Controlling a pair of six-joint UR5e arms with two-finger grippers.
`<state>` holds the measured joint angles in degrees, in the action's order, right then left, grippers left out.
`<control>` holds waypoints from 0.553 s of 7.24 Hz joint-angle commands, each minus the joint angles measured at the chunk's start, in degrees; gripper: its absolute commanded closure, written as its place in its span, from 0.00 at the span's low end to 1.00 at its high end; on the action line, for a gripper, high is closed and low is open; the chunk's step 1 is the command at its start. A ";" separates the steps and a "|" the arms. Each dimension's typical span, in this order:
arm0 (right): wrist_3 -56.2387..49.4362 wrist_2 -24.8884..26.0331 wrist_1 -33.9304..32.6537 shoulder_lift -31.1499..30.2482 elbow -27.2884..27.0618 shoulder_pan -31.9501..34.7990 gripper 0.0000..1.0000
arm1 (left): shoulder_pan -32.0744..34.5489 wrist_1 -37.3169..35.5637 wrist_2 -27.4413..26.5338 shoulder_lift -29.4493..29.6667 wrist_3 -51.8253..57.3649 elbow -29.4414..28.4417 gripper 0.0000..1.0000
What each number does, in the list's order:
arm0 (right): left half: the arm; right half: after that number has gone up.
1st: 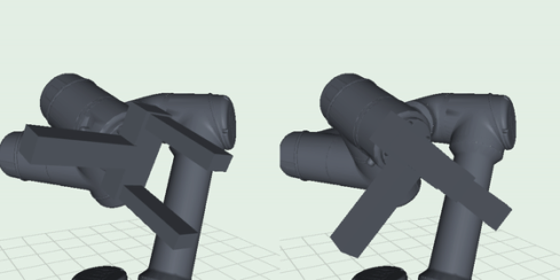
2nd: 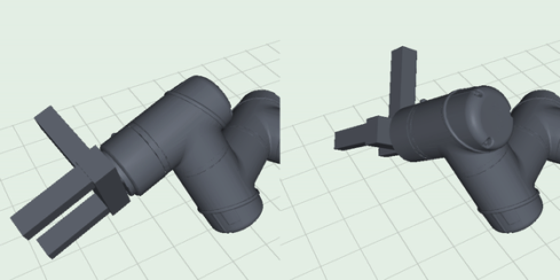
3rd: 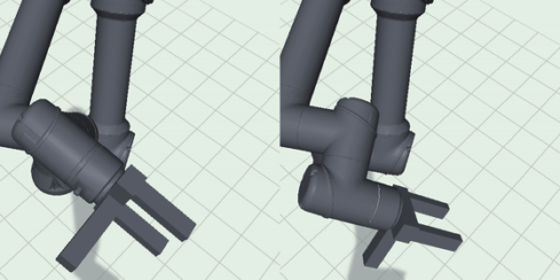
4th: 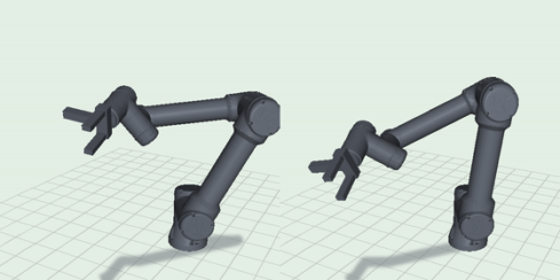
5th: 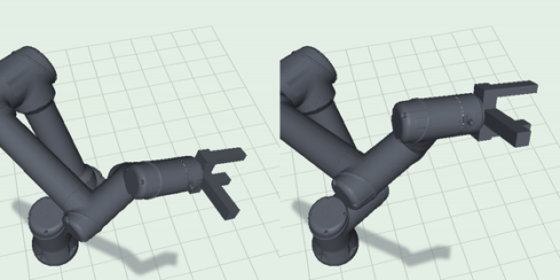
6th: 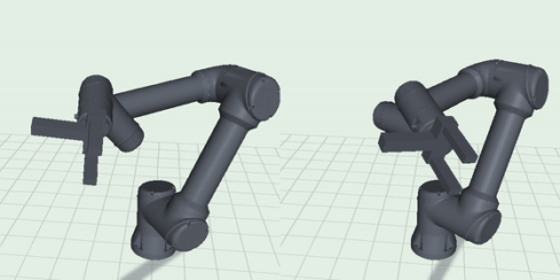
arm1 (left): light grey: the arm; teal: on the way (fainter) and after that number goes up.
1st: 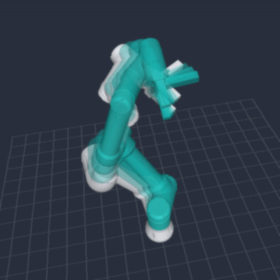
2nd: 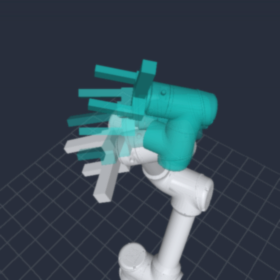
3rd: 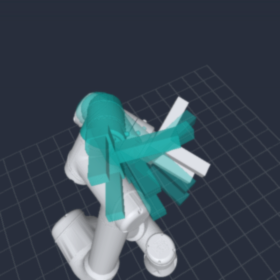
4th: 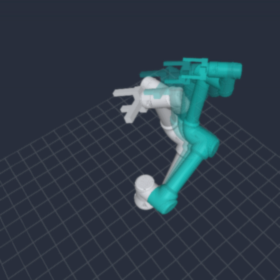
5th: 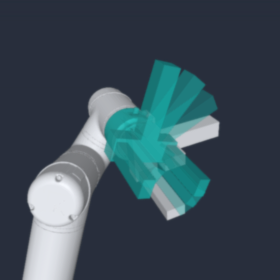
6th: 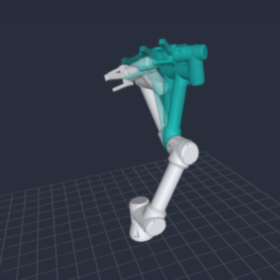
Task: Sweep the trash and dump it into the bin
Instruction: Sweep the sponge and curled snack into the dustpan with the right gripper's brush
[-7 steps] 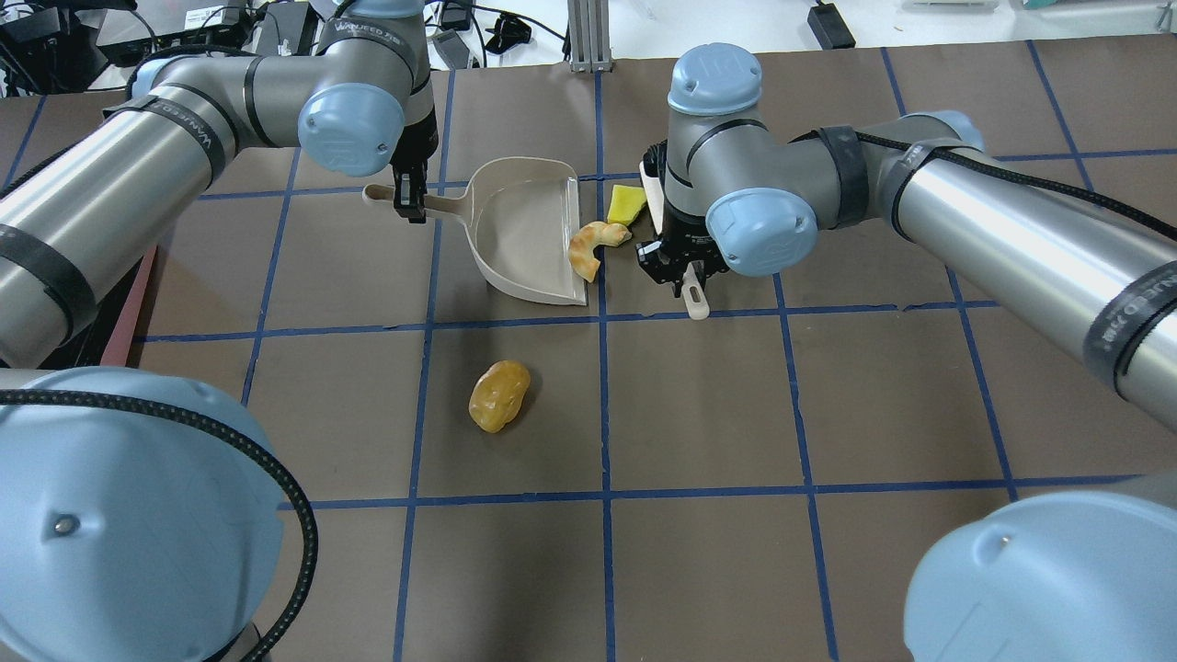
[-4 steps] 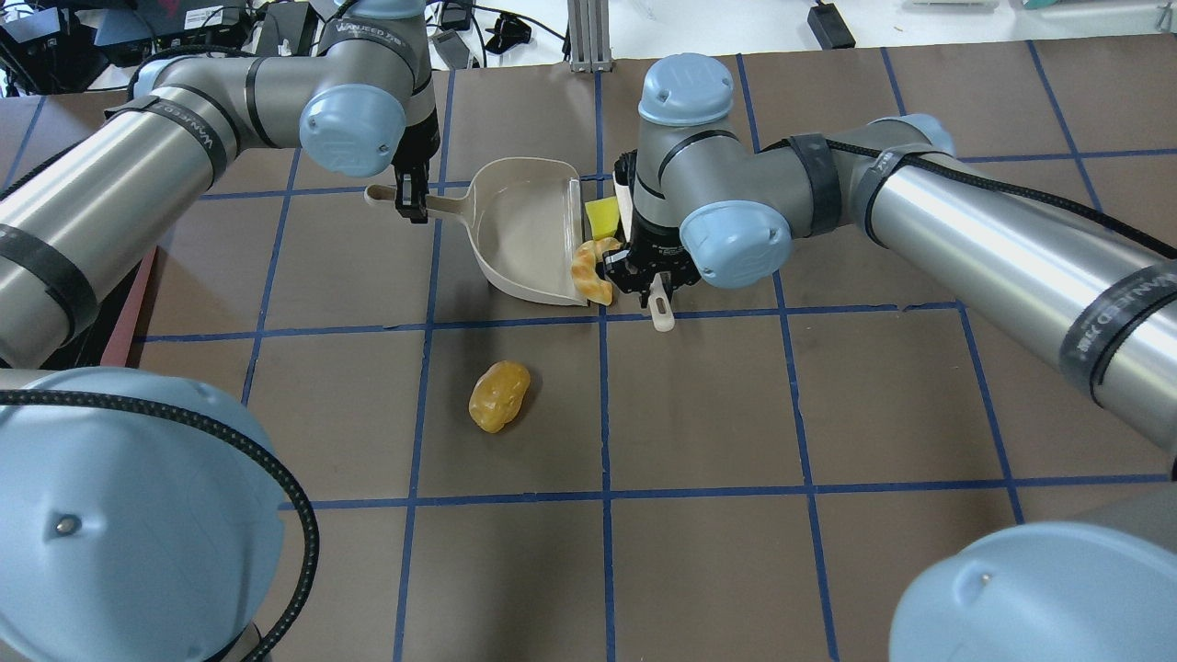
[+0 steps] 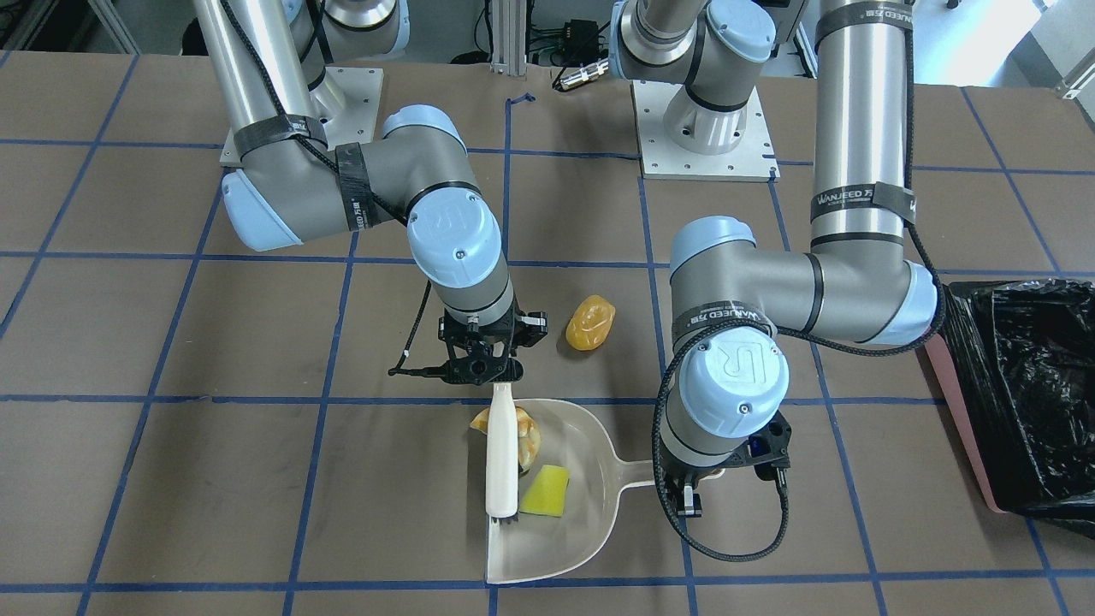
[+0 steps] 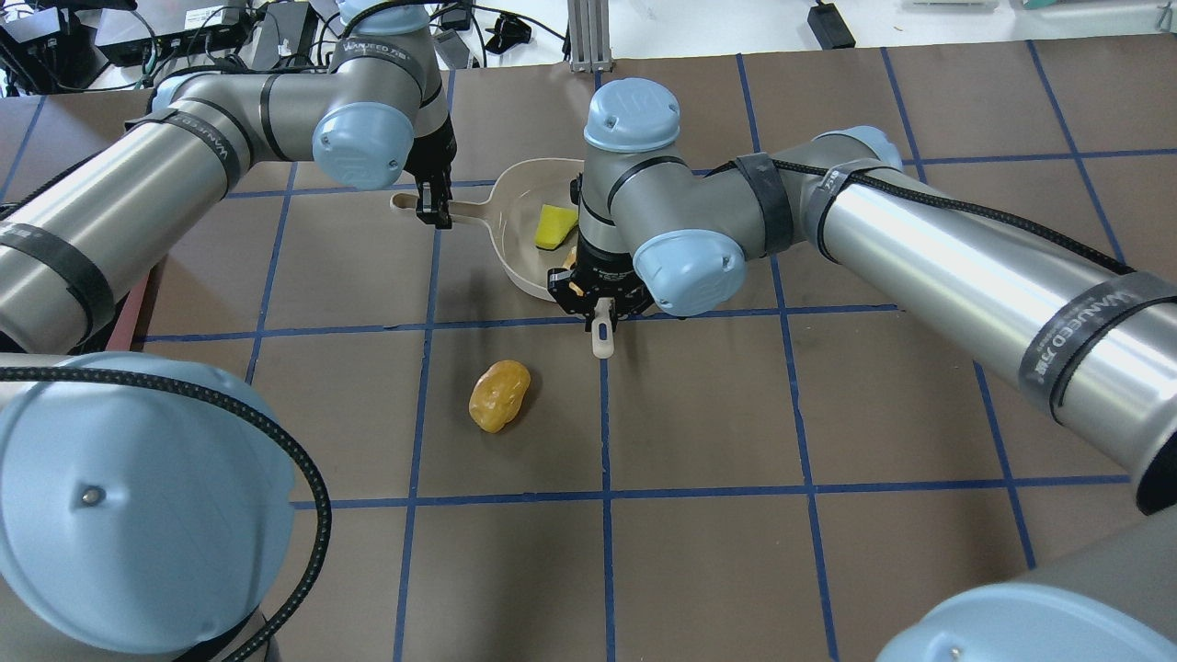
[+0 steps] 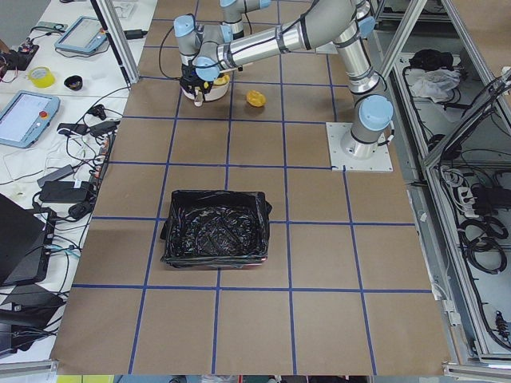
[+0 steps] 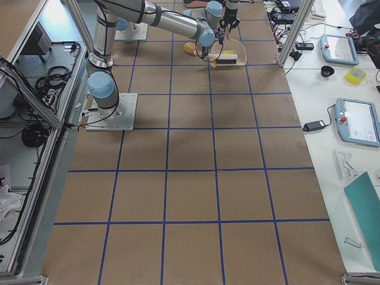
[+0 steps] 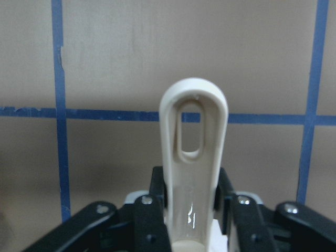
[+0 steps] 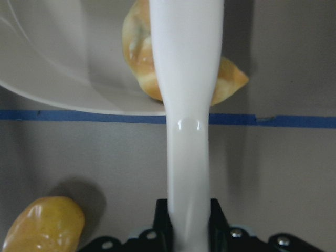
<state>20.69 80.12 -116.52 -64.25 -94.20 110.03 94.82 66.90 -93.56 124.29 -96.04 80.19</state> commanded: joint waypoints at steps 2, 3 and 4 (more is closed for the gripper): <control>2.95 -0.59 0.40 0.27 2.86 0.36 0.84 | -0.17 -1.07 4.33 0.17 1.99 0.85 1.00; 3.47 -0.49 1.90 0.10 4.27 0.36 0.84 | -0.25 -1.15 5.57 -0.01 3.82 1.11 1.00; 3.48 -0.14 4.09 -0.08 5.42 0.36 0.84 | -0.25 -1.24 7.32 -0.01 4.36 1.29 1.00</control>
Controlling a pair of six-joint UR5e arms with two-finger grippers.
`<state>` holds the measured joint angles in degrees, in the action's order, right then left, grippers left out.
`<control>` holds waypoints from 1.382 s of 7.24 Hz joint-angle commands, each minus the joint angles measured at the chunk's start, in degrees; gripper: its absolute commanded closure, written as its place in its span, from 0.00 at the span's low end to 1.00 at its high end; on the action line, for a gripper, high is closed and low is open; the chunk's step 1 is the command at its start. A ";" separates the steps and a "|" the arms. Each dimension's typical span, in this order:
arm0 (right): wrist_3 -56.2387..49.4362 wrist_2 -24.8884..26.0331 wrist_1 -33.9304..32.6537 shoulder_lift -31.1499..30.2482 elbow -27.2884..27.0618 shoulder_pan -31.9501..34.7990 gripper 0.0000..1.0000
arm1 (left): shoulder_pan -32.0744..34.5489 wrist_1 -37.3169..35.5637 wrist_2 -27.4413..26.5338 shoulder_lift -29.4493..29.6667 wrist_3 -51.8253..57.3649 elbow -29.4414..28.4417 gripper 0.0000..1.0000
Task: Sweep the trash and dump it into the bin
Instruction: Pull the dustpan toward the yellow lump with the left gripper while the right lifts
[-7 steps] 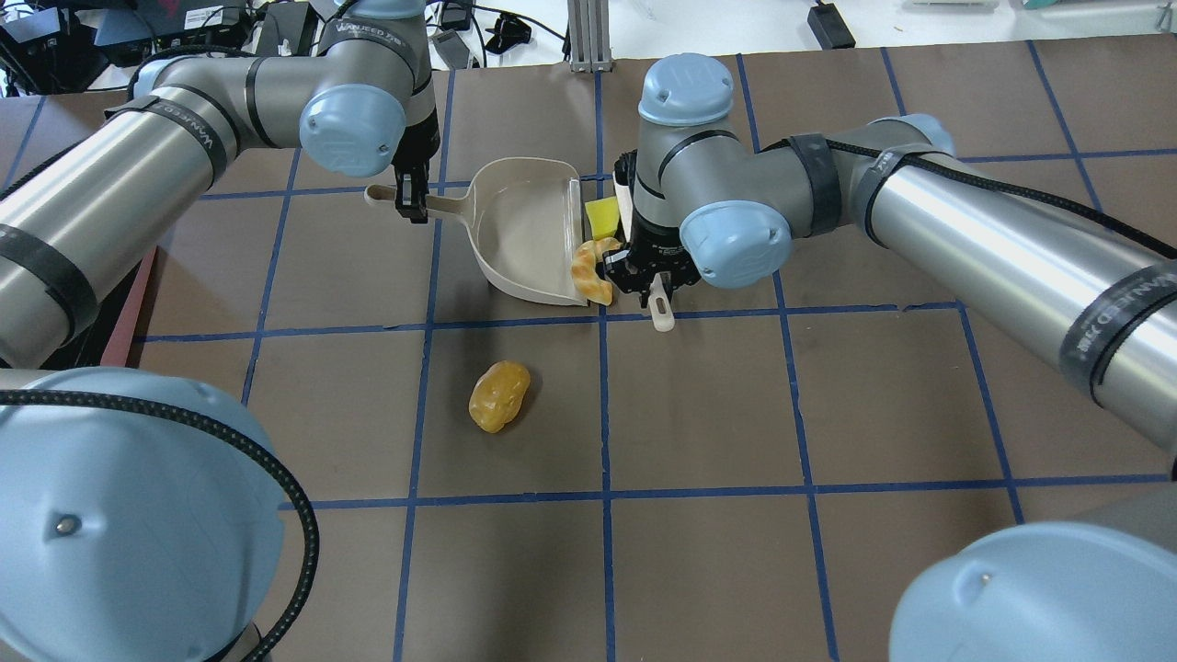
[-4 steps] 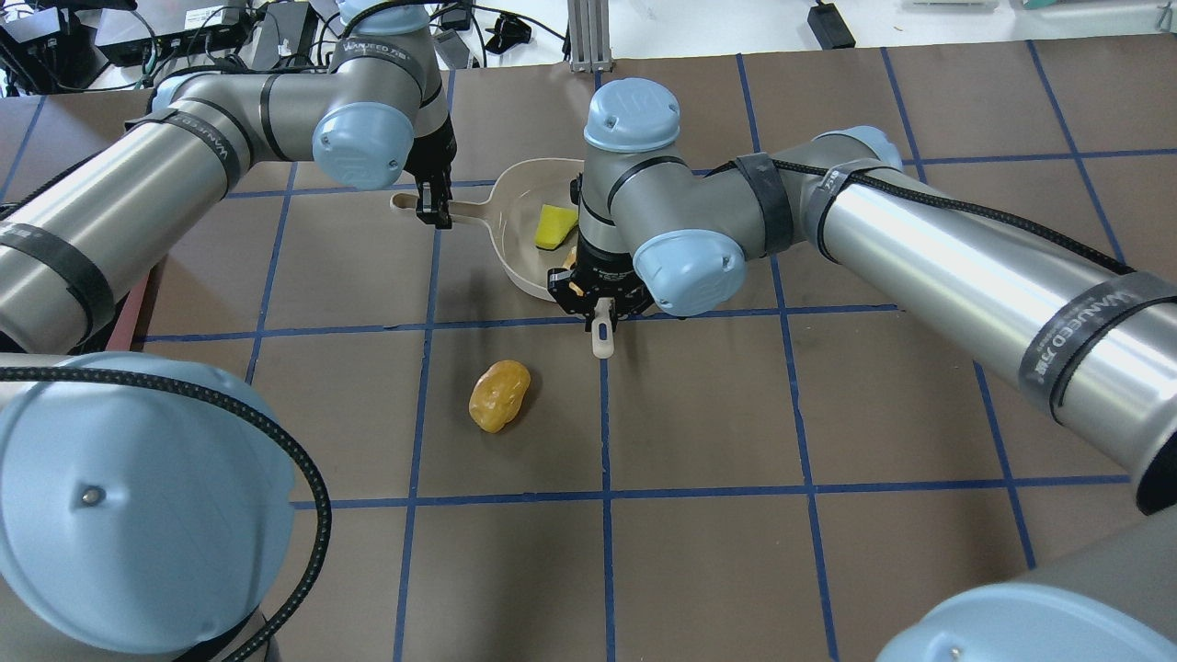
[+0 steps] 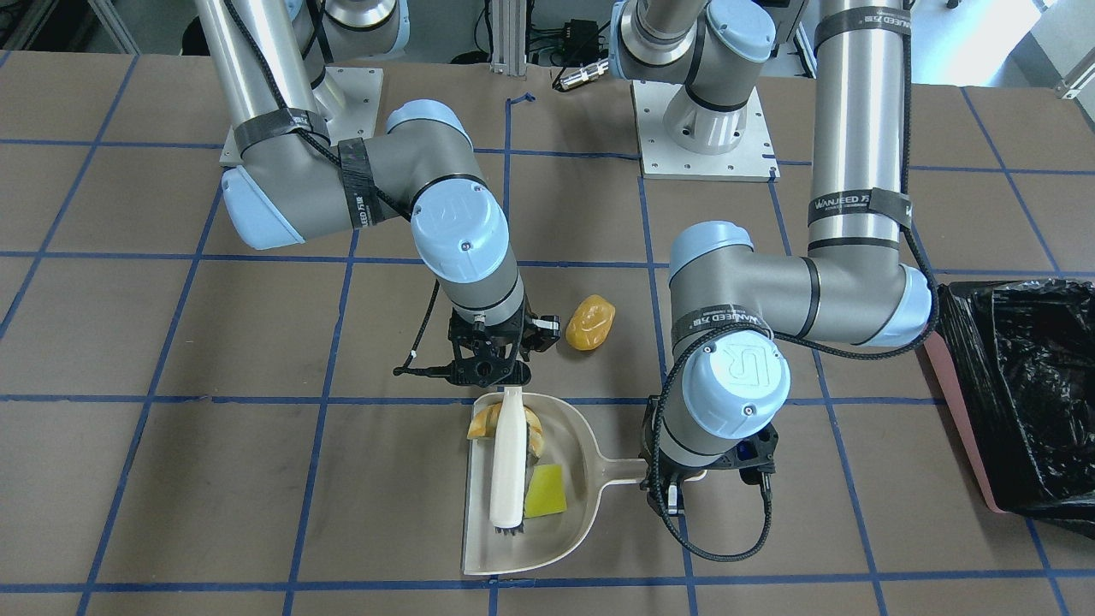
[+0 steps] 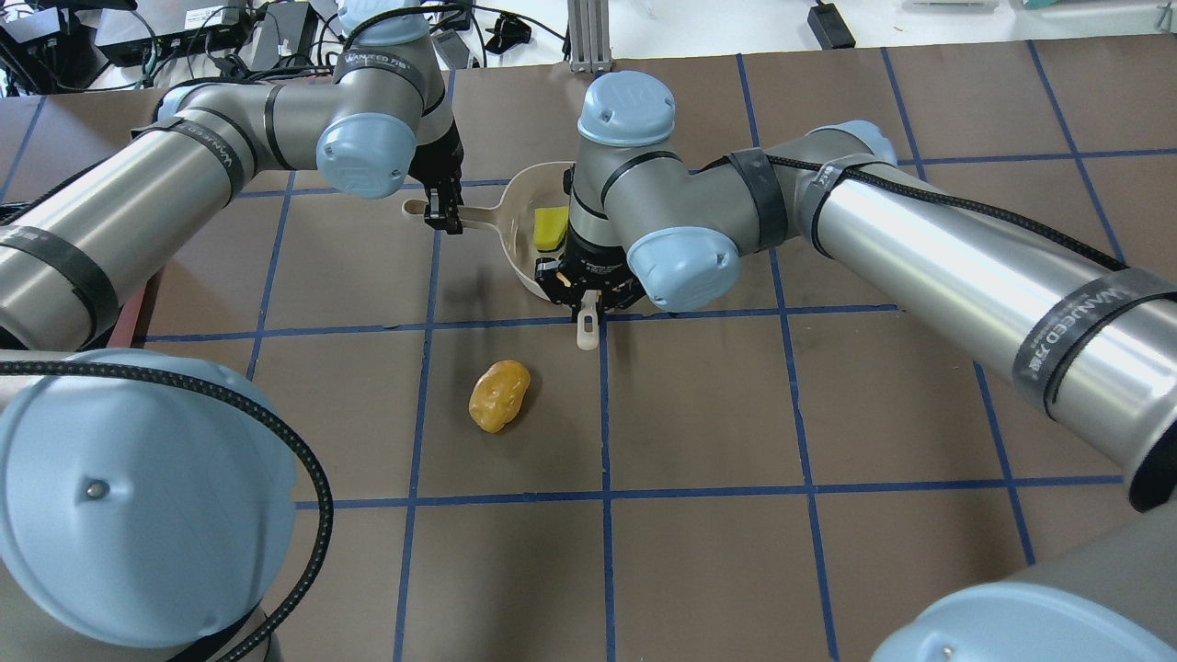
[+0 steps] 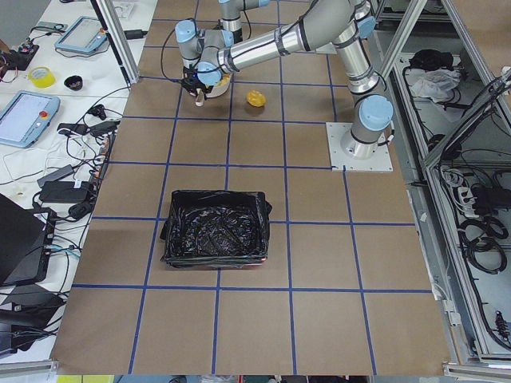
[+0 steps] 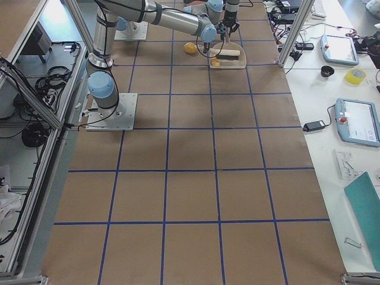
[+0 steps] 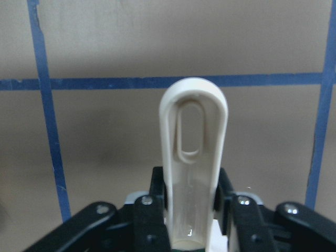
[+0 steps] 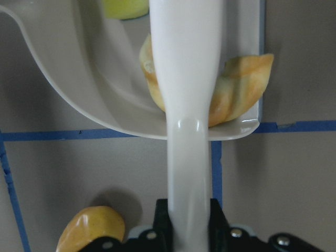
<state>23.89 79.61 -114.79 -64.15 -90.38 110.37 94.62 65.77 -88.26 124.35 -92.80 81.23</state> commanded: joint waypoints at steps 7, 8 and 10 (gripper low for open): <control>-3.30 8.01 19.25 -10.99 1.62 -6.99 0.83 | -1.53 0.32 5.29 -0.42 5.78 1.47 1.00; -7.50 8.02 19.69 -11.00 1.35 -10.58 0.83 | -2.50 0.76 5.11 -1.47 6.05 1.56 1.00; -11.92 8.19 22.67 -11.09 0.74 -13.51 0.85 | -5.30 4.34 5.11 -4.10 9.01 1.64 1.00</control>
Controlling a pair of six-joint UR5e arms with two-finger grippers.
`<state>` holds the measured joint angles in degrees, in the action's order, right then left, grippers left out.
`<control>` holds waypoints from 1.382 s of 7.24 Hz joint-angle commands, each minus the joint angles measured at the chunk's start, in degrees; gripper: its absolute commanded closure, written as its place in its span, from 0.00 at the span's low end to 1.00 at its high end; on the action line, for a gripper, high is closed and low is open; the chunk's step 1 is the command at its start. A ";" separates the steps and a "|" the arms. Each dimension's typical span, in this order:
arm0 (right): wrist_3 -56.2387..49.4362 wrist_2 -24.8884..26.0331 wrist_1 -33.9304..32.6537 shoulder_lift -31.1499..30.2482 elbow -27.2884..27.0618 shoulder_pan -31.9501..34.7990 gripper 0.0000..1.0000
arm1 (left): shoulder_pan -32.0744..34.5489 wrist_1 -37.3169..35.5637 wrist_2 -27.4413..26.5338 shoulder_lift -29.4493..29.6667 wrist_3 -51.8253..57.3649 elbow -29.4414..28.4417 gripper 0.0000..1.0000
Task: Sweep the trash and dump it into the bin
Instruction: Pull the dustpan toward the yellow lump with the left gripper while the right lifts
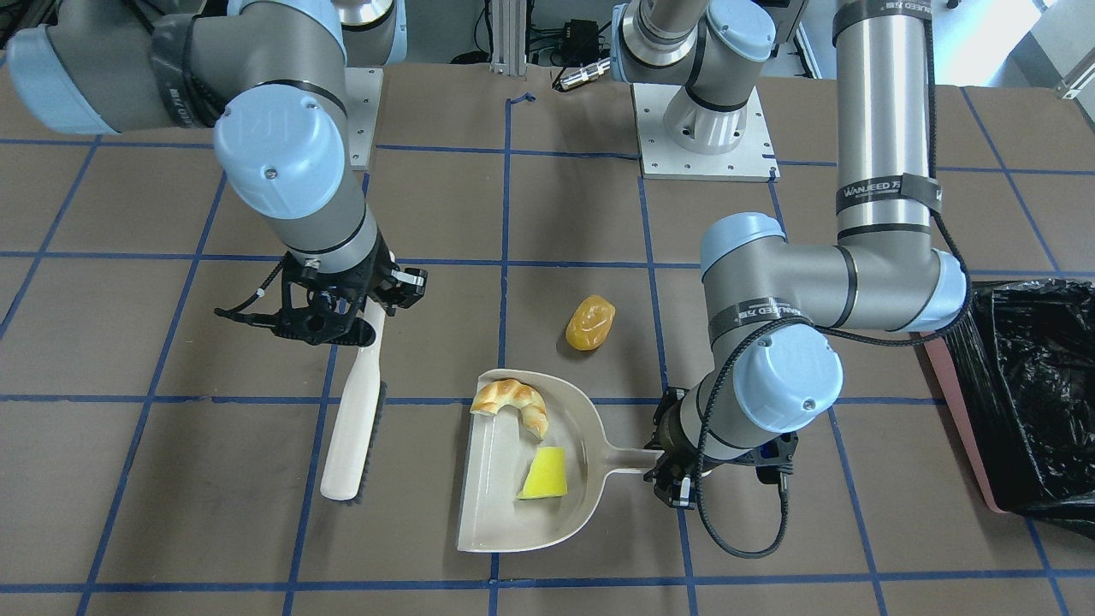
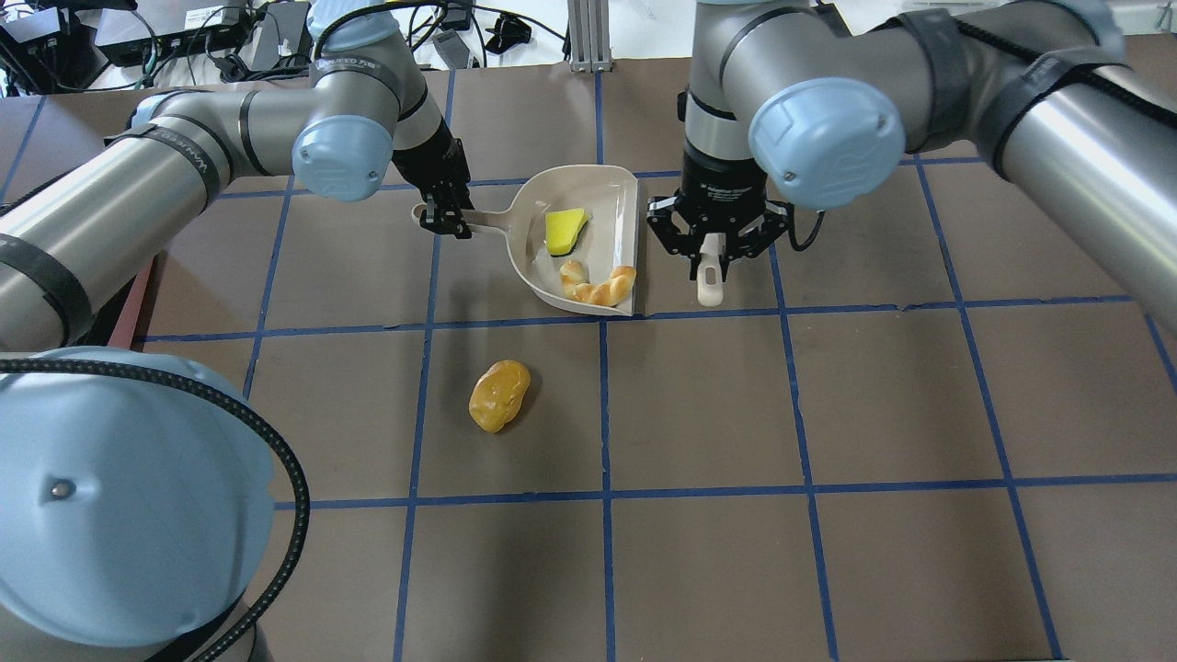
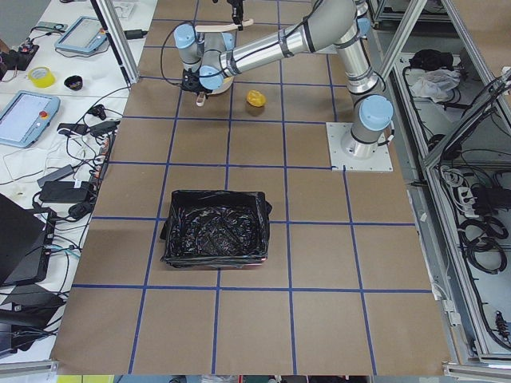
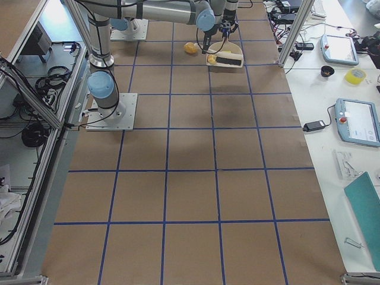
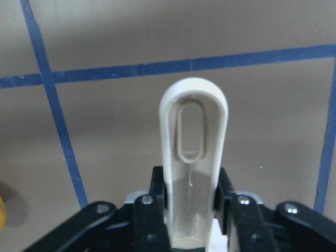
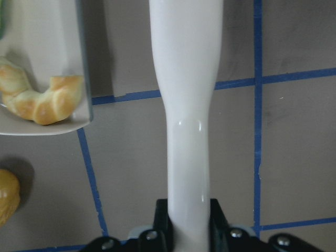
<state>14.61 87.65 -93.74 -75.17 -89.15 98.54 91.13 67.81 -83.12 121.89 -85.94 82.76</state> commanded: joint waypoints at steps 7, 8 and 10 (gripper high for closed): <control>7.76 -0.46 -0.38 -8.24 -12.28 7.59 0.98 | -12.00 7.52 -6.70 -21.05 18.93 16.17 1.00; 11.89 -0.38 -2.74 -7.63 -12.37 11.99 0.98 | -14.38 7.43 -7.06 -23.52 20.88 19.25 1.00; 17.20 -1.34 -5.46 -7.01 -12.37 14.84 0.98 | -18.77 7.34 -7.32 -25.56 24.92 23.57 1.00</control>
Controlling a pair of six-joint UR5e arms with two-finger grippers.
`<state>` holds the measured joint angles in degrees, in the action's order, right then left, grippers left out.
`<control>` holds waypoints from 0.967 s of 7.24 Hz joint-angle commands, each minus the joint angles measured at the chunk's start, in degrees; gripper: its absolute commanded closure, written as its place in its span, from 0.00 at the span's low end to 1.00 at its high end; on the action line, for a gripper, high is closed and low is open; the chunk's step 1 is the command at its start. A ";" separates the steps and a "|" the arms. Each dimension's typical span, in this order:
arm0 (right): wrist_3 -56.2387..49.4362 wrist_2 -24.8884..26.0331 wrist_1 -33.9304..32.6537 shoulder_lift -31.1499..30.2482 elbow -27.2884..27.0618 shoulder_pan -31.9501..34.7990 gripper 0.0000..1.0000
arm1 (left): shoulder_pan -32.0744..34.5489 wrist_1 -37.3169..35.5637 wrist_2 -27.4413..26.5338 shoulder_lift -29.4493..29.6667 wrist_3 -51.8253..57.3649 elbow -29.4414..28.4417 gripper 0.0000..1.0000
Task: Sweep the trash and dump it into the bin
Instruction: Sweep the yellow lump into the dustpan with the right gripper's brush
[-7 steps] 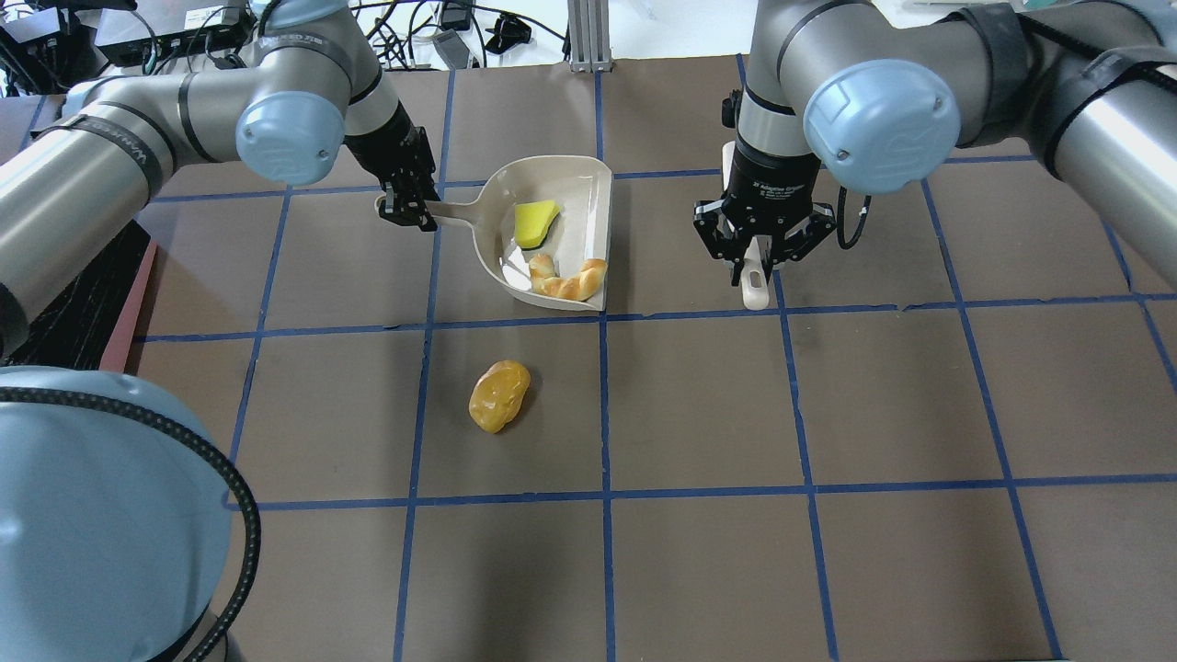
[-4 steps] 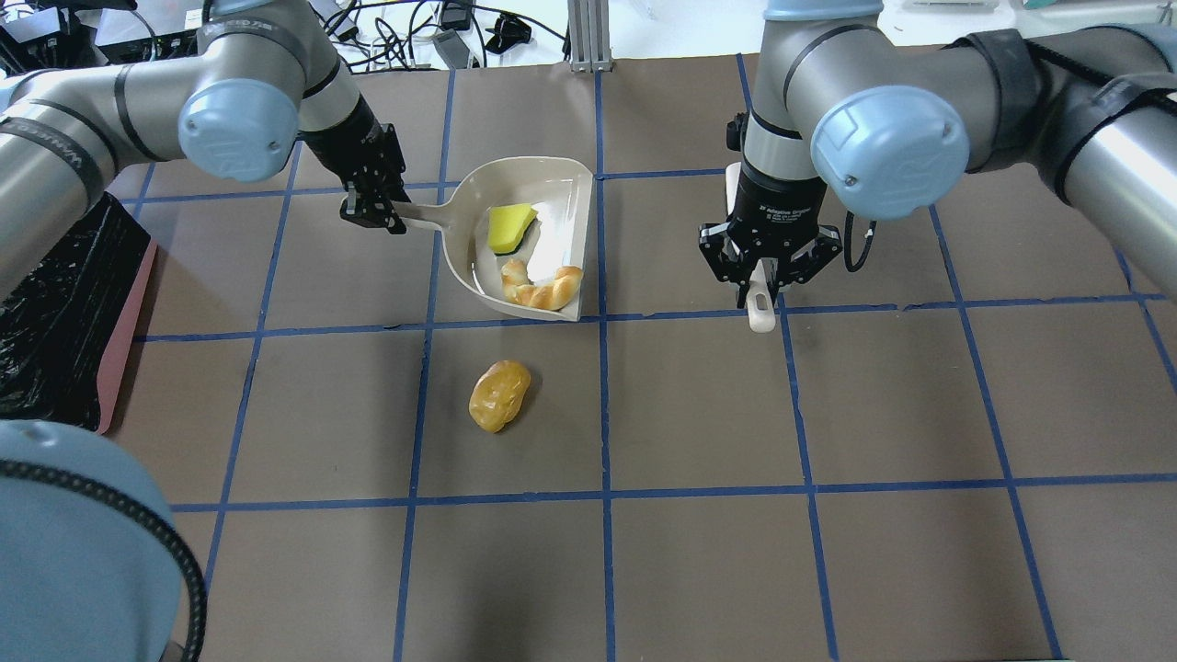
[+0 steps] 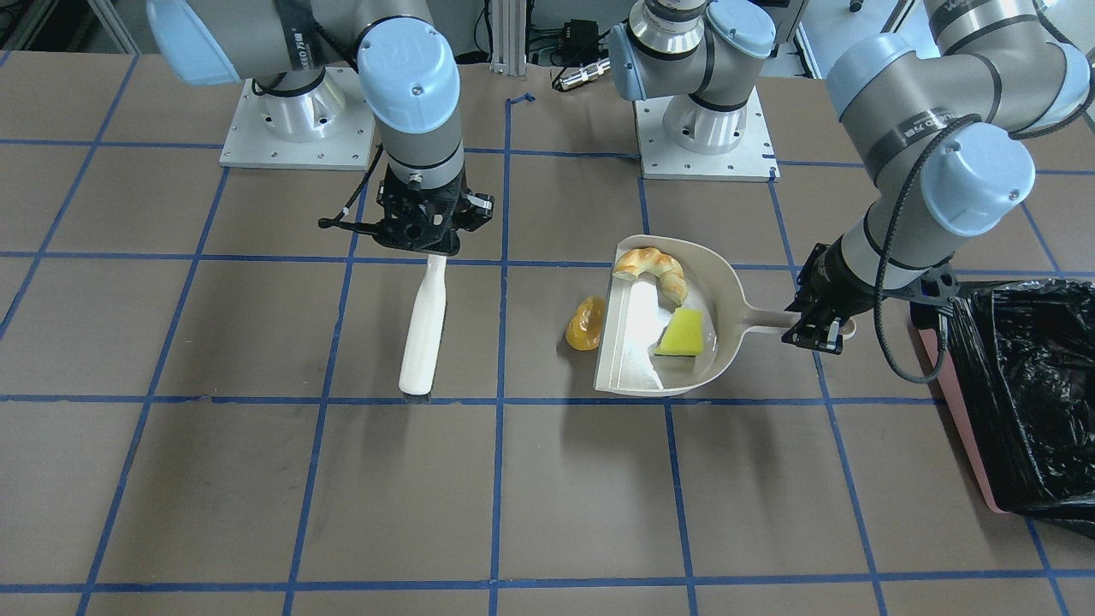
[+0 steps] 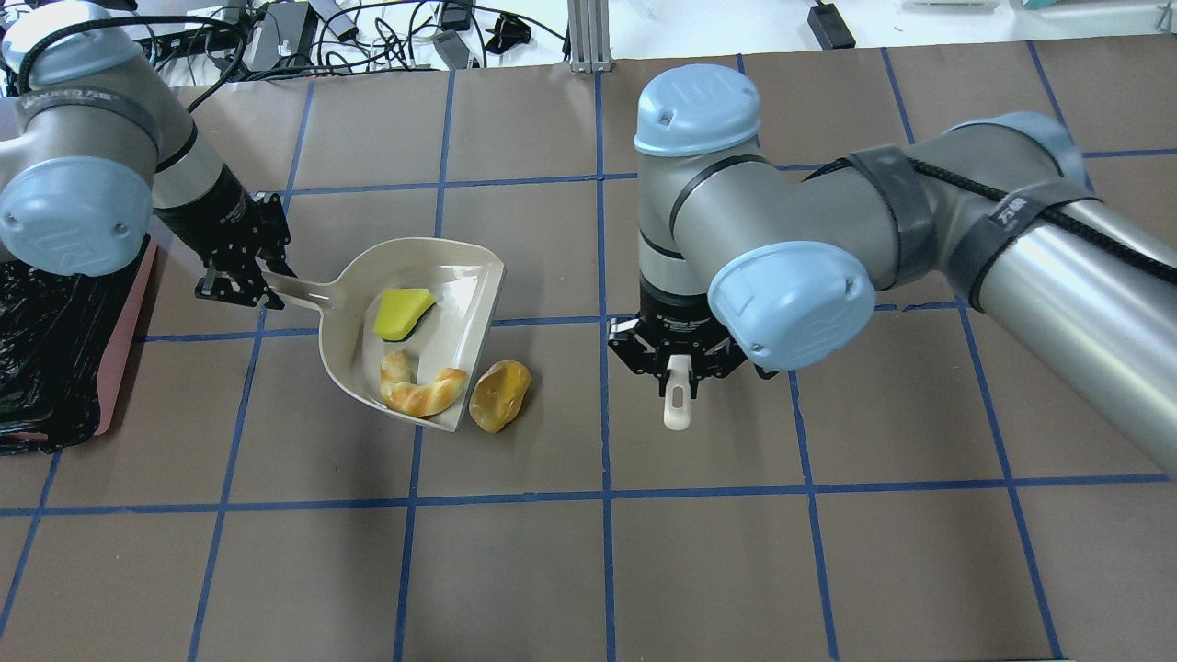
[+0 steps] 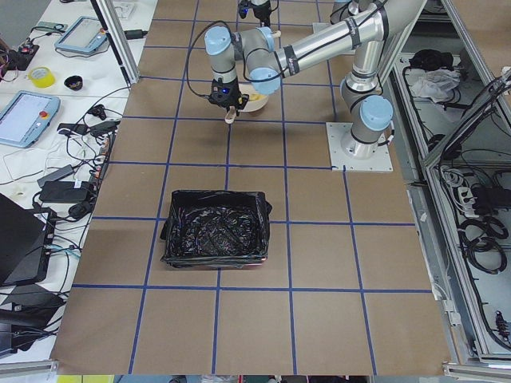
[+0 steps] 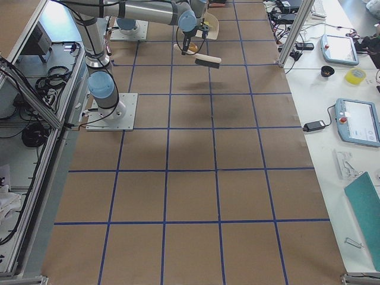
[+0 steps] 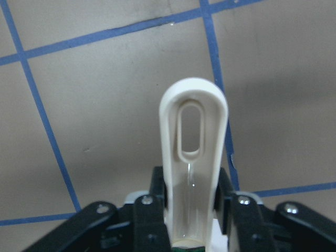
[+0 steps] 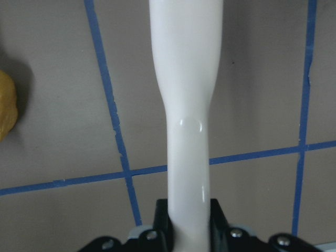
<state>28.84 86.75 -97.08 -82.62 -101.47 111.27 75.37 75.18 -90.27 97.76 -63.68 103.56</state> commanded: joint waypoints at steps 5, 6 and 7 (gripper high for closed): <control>6.65 -0.53 -5.30 6.14 -0.05 7.19 0.98 | -5.23 -7.15 -5.00 0.59 -7.22 7.80 1.00; 8.50 -0.53 -6.61 6.85 -0.05 9.38 0.98 | -4.53 -7.24 -5.00 0.85 -9.25 8.41 1.00; 9.38 -0.70 -6.54 7.20 -0.05 9.66 0.98 | -2.87 -7.76 -5.00 0.77 -10.06 8.76 1.00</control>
<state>36.66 86.18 -103.11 -76.11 -101.51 119.73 70.96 68.02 -95.24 98.44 -71.93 111.77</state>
